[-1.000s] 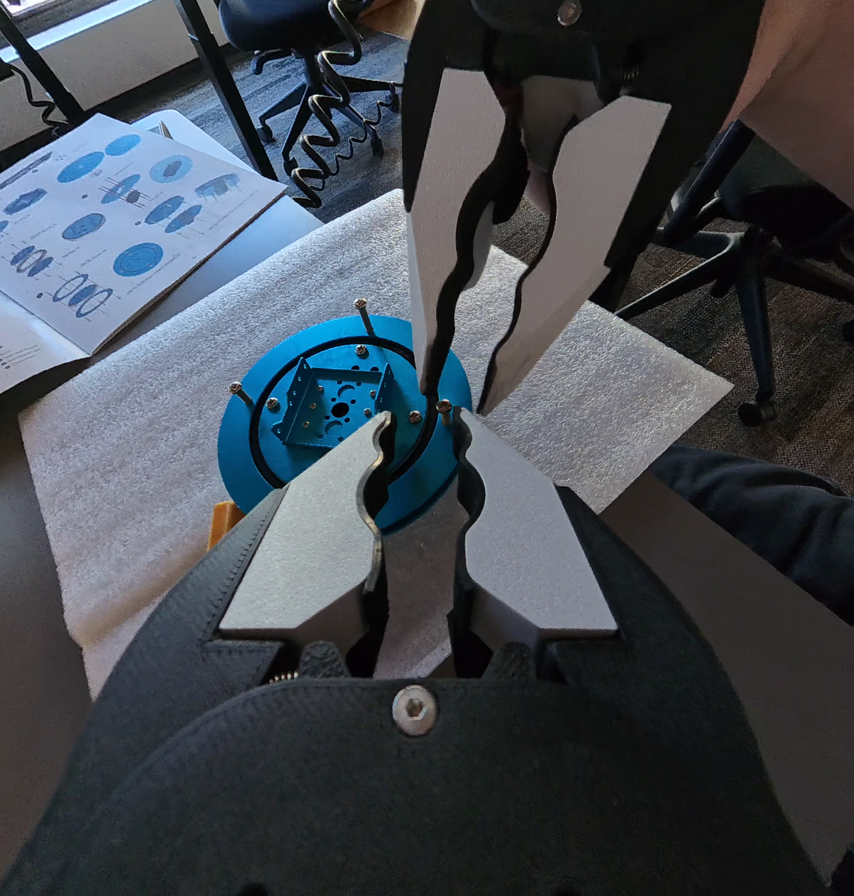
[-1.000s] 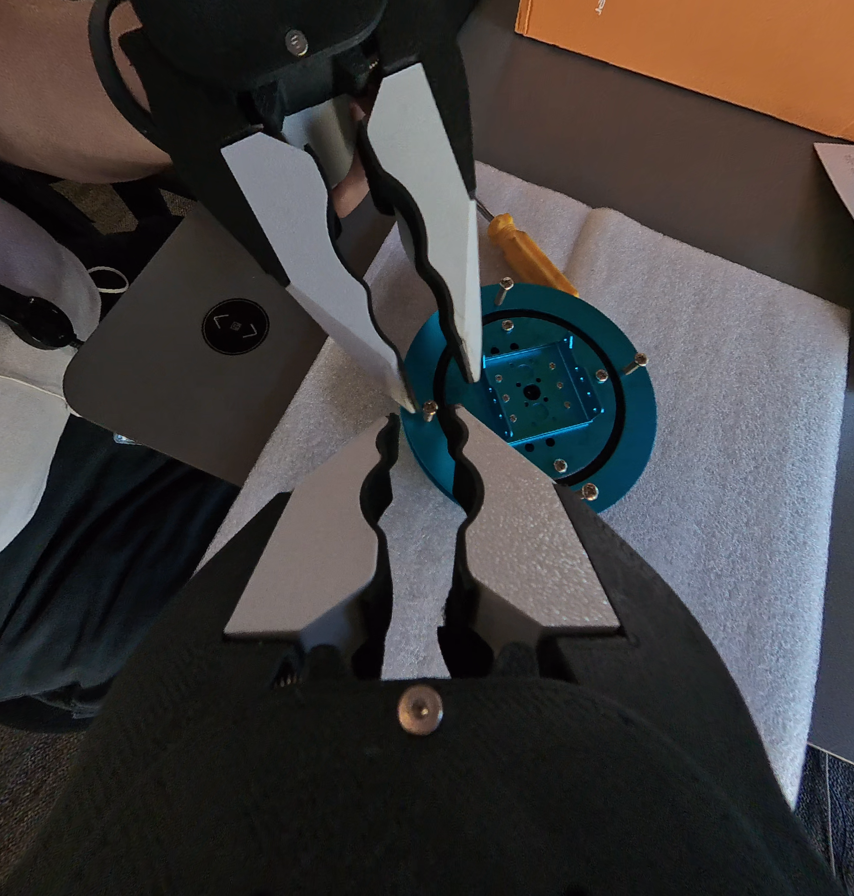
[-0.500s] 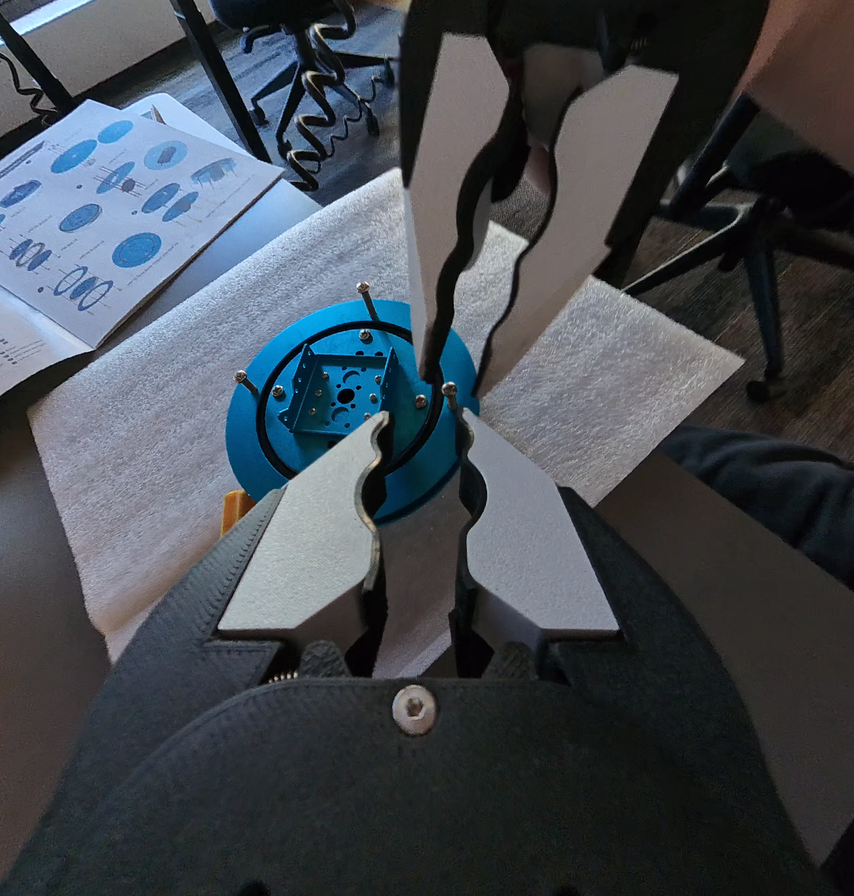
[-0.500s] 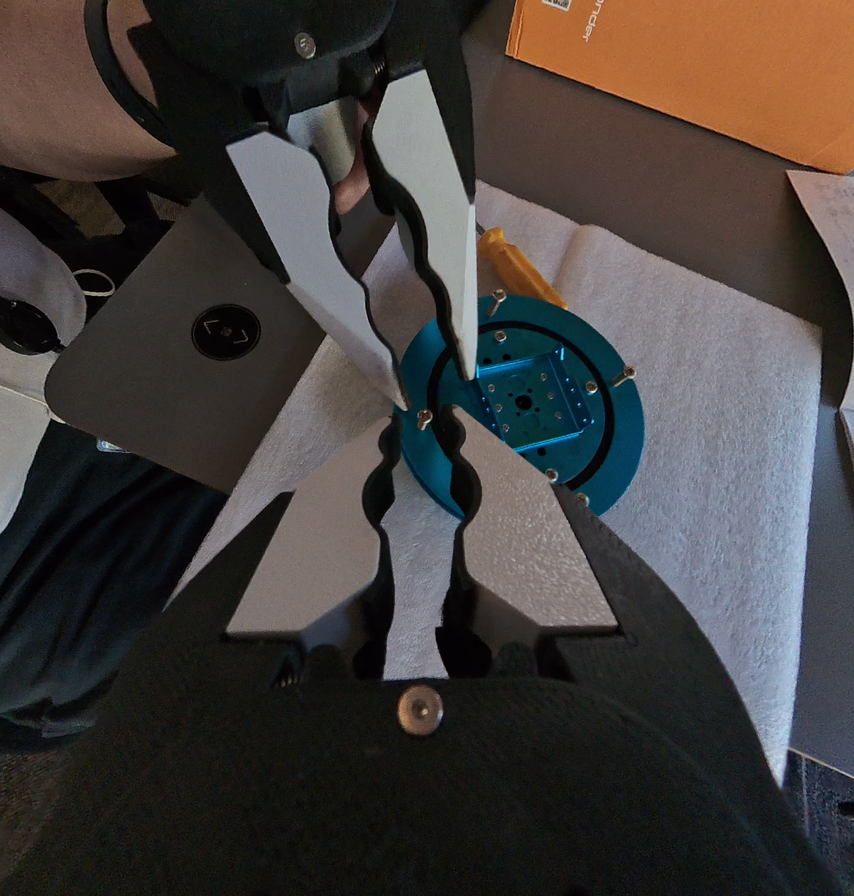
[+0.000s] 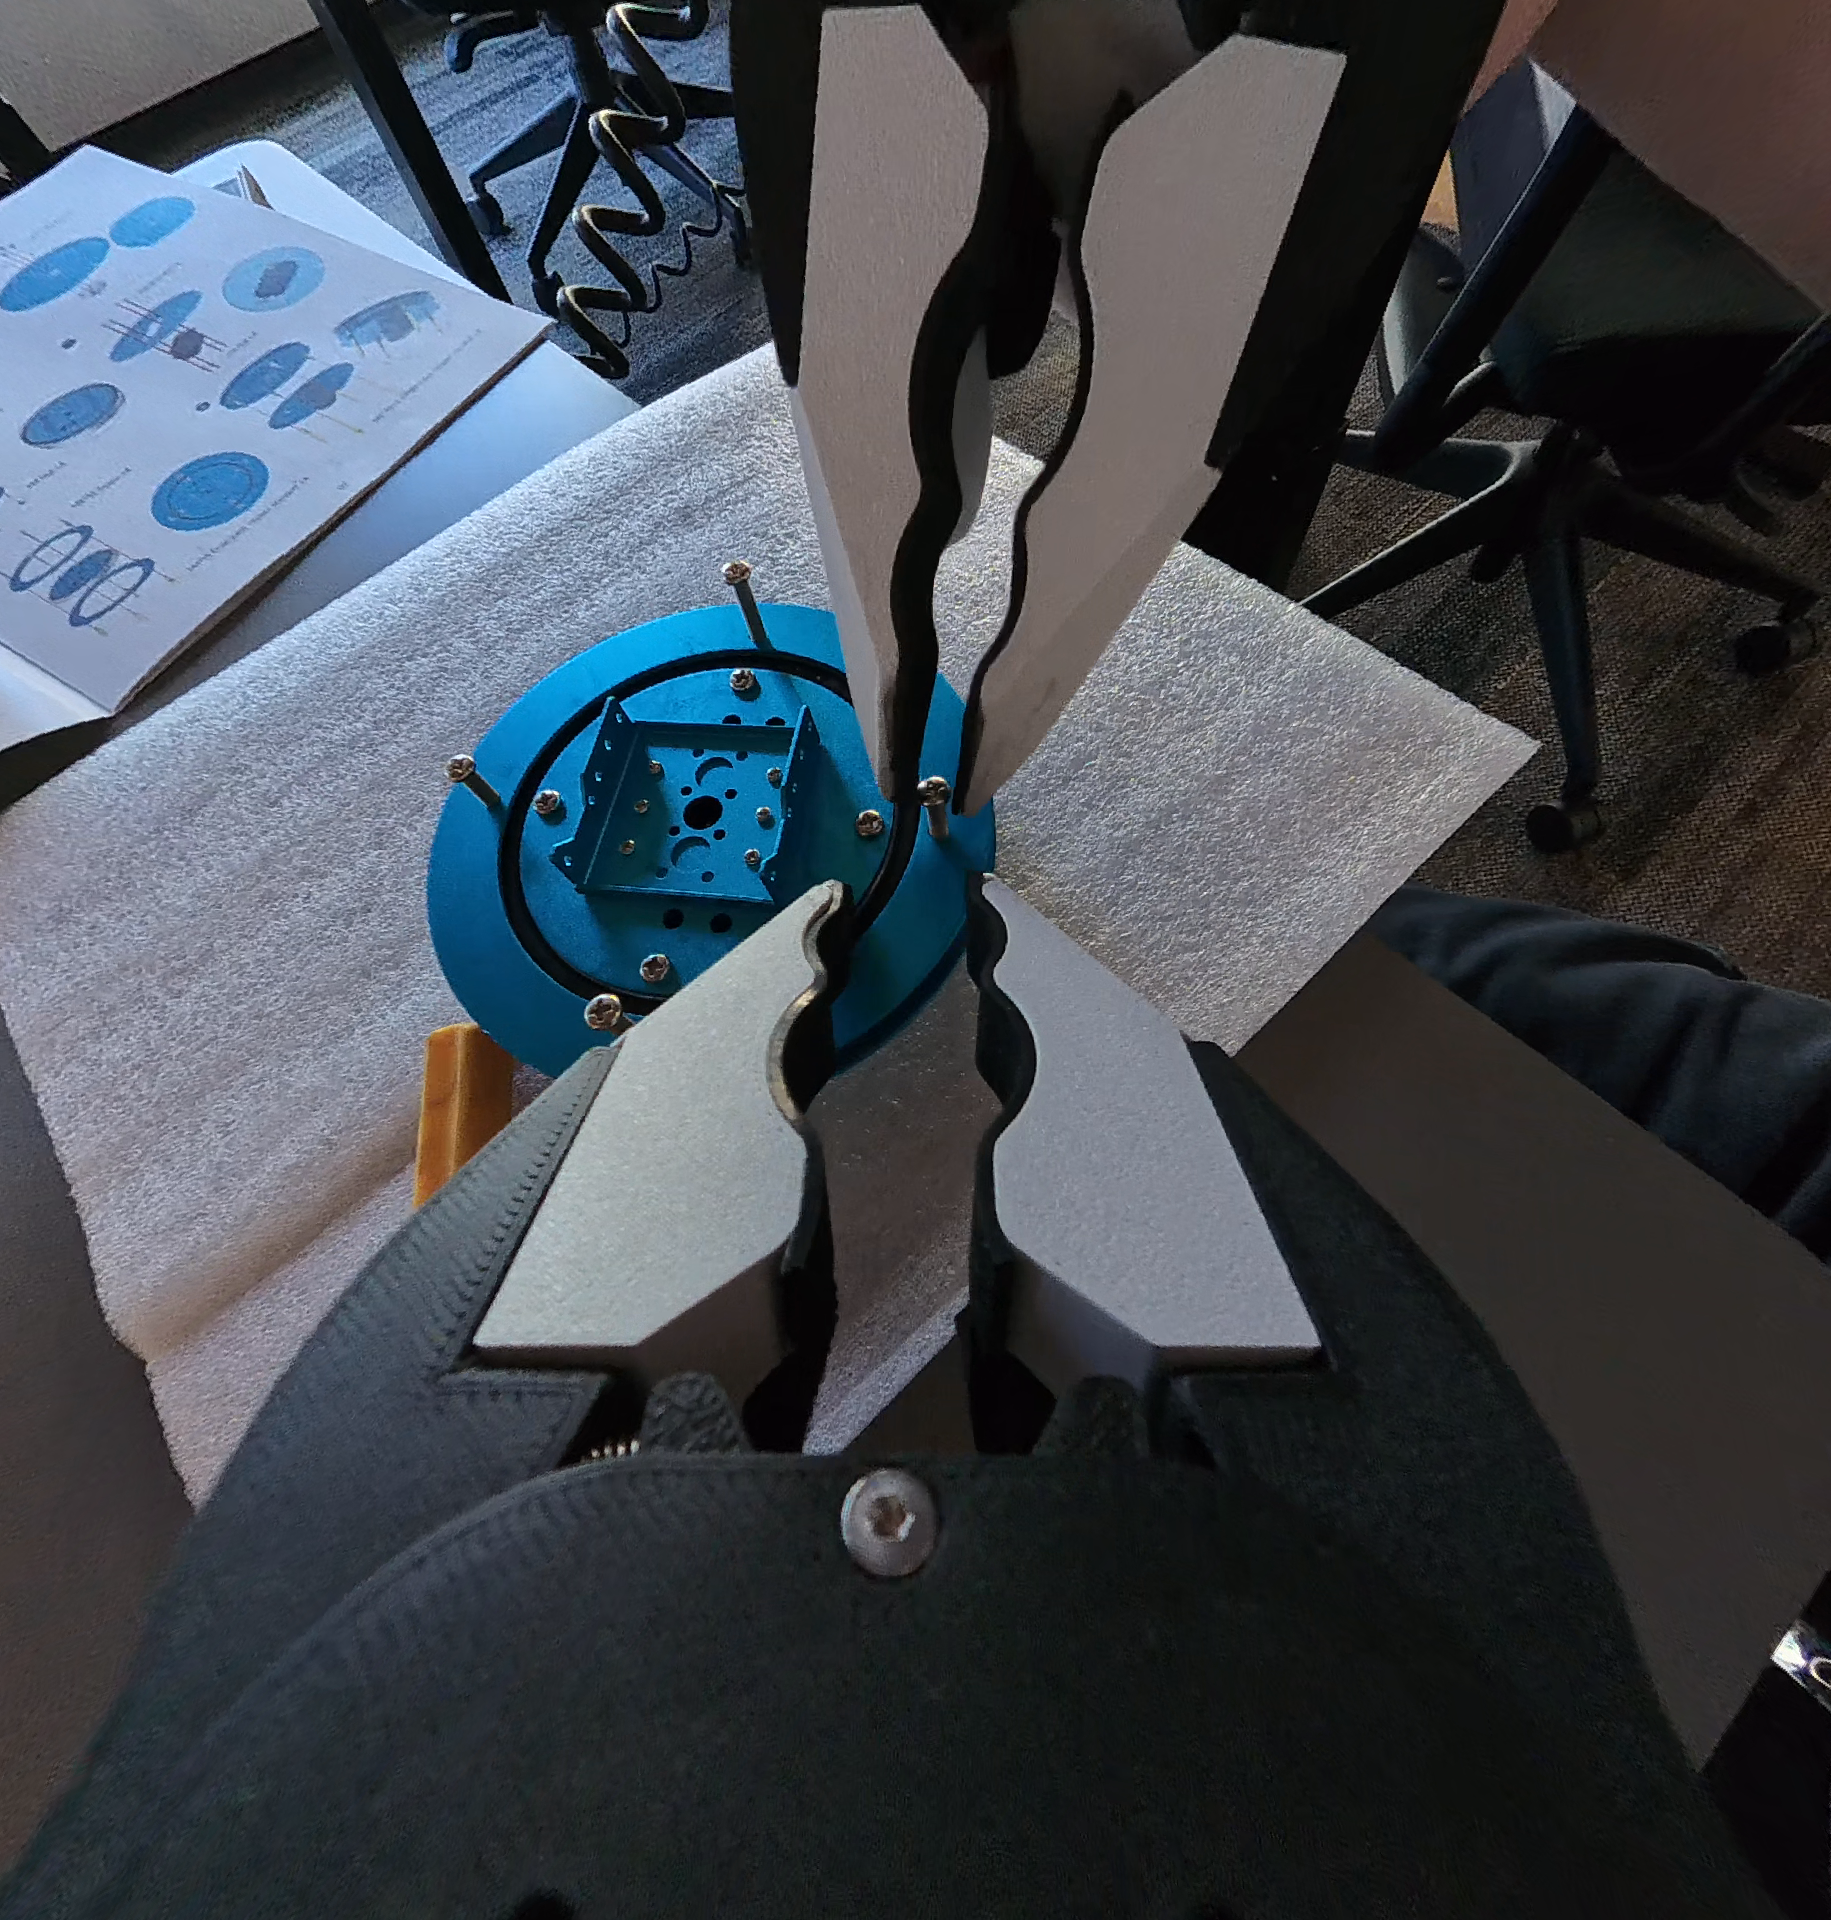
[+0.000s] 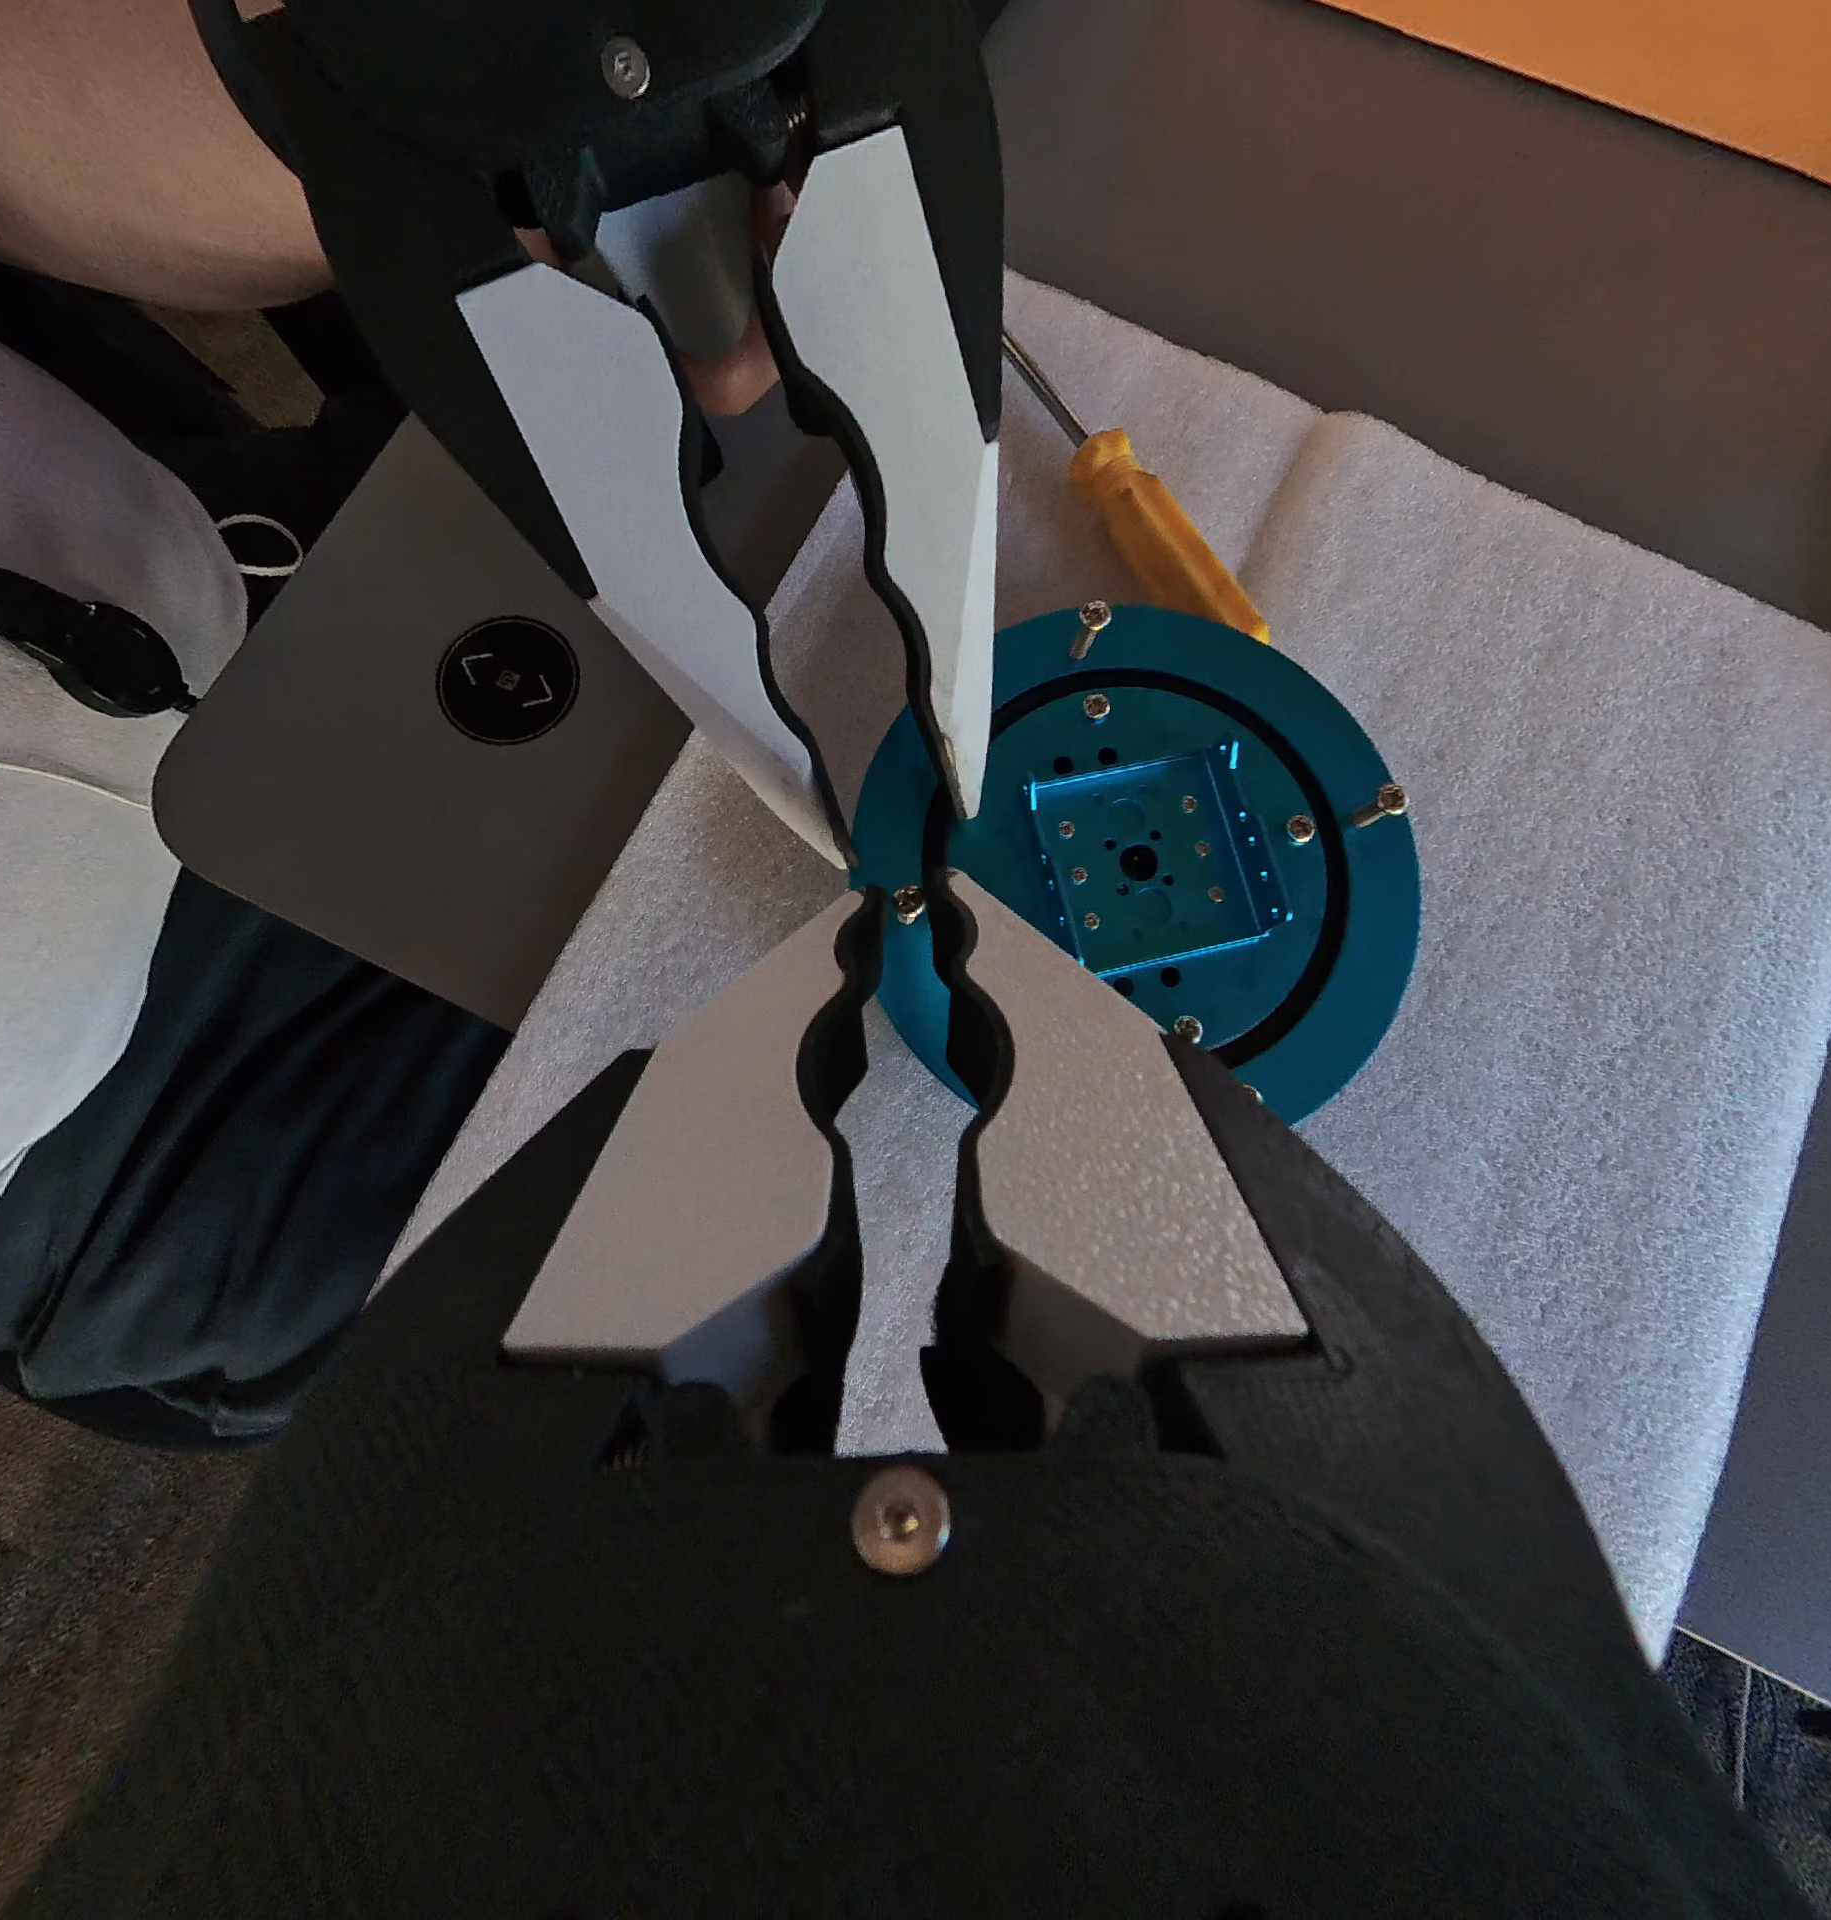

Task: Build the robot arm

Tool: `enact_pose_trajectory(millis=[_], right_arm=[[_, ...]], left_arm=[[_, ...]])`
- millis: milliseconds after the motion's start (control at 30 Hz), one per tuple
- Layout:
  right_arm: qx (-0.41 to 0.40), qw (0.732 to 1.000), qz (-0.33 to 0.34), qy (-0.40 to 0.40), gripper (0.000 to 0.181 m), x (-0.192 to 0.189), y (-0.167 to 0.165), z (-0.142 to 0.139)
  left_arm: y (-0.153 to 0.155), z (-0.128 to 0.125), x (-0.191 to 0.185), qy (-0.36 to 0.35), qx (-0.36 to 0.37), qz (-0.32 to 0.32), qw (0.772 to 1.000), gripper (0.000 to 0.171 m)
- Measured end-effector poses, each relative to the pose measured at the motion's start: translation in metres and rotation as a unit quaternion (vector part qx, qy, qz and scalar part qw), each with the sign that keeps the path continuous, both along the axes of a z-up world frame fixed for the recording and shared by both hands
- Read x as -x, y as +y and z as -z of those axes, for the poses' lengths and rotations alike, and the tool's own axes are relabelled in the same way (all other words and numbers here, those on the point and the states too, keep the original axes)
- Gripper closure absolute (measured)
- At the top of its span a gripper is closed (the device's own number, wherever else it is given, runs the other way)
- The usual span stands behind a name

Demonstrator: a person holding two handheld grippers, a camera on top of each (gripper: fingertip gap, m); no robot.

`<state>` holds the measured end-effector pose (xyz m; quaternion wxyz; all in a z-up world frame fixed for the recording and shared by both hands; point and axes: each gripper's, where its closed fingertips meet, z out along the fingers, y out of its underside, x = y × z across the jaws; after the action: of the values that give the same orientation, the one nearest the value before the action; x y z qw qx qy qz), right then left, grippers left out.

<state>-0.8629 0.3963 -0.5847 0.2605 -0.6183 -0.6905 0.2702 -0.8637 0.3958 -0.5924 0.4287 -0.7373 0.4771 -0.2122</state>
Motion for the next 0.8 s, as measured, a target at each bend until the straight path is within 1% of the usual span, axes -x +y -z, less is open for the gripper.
enact_pose_trajectory(millis=[200,267,400,433,500,633,733,800], right_arm=[[0.001,1.000,0.013,-0.011,0.175,-0.0025,0.0016,0.0049],[0.002,1.000,0.023,-0.017,0.181,-0.0033,0.0027,0.0078],[0.037,0.997,0.061,0.013,0.181,-0.0016,0.0028,0.0041],[0.035,0.997,0.067,0.020,0.180,-0.0023,0.0028,0.0034],[0.015,0.996,0.077,0.031,0.172,-0.0034,0.0056,0.0021],[0.031,0.996,0.074,0.048,0.174,0.0003,0.0012,0.0008],[0.027,0.995,0.077,0.050,0.176,0.0019,0.0016,0.0012],[0.036,0.994,0.095,0.049,0.176,0.0019,0.0033,0.0014]], left_arm=[[-0.0007,0.0002,-0.0002,-0.008,0.008,0.003,1.000,0.153],[-0.0011,0.0001,0.0001,-0.010,0.009,0.003,1.000,0.153],[-0.0016,-0.0001,0.0008,-0.012,0.011,0.003,1.000,0.154],[-0.0021,0.0003,0.0007,-0.012,0.011,0.005,1.000,0.156],[-0.0029,0.0010,-0.0004,-0.016,0.016,0.007,1.000,0.156],[-0.0026,0.0009,-0.0003,-0.019,0.019,0.007,1.000,0.156],[-0.0024,0.0009,-0.0003,-0.019,0.017,0.006,1.000,0.156],[-0.0017,0.0009,-0.0001,-0.022,0.018,0.003,1.000,0.156]])
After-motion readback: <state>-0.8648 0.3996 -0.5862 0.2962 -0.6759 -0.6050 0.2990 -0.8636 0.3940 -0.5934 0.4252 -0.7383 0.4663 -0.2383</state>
